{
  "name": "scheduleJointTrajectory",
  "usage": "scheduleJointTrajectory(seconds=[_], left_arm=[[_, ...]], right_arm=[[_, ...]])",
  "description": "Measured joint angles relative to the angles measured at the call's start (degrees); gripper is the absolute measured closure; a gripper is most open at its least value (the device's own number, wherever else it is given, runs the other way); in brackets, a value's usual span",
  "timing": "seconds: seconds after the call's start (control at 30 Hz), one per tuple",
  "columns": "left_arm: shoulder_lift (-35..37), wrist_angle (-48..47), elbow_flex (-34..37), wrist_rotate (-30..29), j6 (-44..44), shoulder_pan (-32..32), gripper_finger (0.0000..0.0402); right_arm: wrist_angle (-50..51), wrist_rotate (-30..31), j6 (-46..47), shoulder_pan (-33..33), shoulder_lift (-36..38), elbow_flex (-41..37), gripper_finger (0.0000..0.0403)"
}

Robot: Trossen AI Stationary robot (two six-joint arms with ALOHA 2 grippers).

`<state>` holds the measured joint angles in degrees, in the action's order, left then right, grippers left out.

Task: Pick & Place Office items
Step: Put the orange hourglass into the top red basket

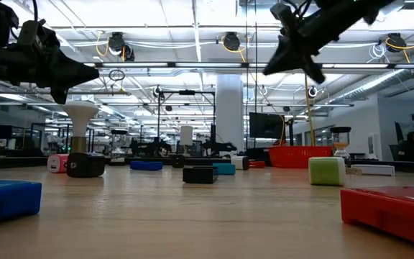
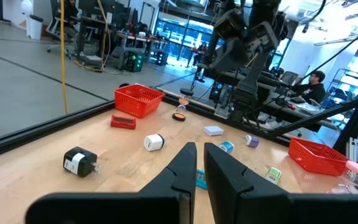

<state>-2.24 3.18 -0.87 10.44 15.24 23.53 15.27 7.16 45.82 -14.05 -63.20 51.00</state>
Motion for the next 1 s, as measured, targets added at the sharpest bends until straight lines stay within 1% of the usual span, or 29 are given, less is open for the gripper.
scheduleJointTrajectory(seconds=[0.1, 0.17, 0.27, 0.4, 0.53, 0.67, 0.8, 0.9, 1.0], left_arm=[[0.0, 0.0, 0.0, 0.0, 0.0, 0.0, 0.0371], [0.0, 0.0, 0.0, 0.0, 0.0, 0.0, 0.0371], [0.0, 0.0, 0.0, 0.0, 0.0, 0.0, 0.0371], [0.0, 0.0, 0.0, 0.0, 0.0, 0.0, 0.0371], [0.0, 0.0, 0.0, 0.0, 0.0, 0.0, 0.0371], [0.0, 0.0, 0.0, 0.0, 0.0, 0.0, 0.0371], [0.0, 0.0, 0.0, 0.0, 0.0, 0.0, 0.0371], [0.0, 0.0, 0.0, 0.0, 0.0, 0.0, 0.0371], [0.0, 0.0, 0.0, 0.0, 0.0, 0.0, 0.0371]], right_arm=[[17.9, 0.8, -0.5, -2.2, 0.0, 6.5, 0.0402], [26.1, 1.1, 0.5, -4.0, -0.4, 9.7, 0.0402], [34.8, -0.6, 1.5, -8.2, -0.4, 11.5, 0.0395], [42.9, -5.1, 0.3, -15.4, -0.5, 11.0, 0.0355], [45.9, -5.8, -4.3, -20.6, -0.3, 10.9, 0.0296], [48.6, -5.4, -8.3, -24.1, -0.7, 10.9, 0.0231], [48.5, -2.5, -10.9, -26.2, -2.3, 10.9, 0.0171], [48.1, -1.1, -12.7, -27.6, -4.6, 10.9, 0.0134], [47.8, -1.0, -14.2, -28.9, -7.3, 10.9, 0.0105]])
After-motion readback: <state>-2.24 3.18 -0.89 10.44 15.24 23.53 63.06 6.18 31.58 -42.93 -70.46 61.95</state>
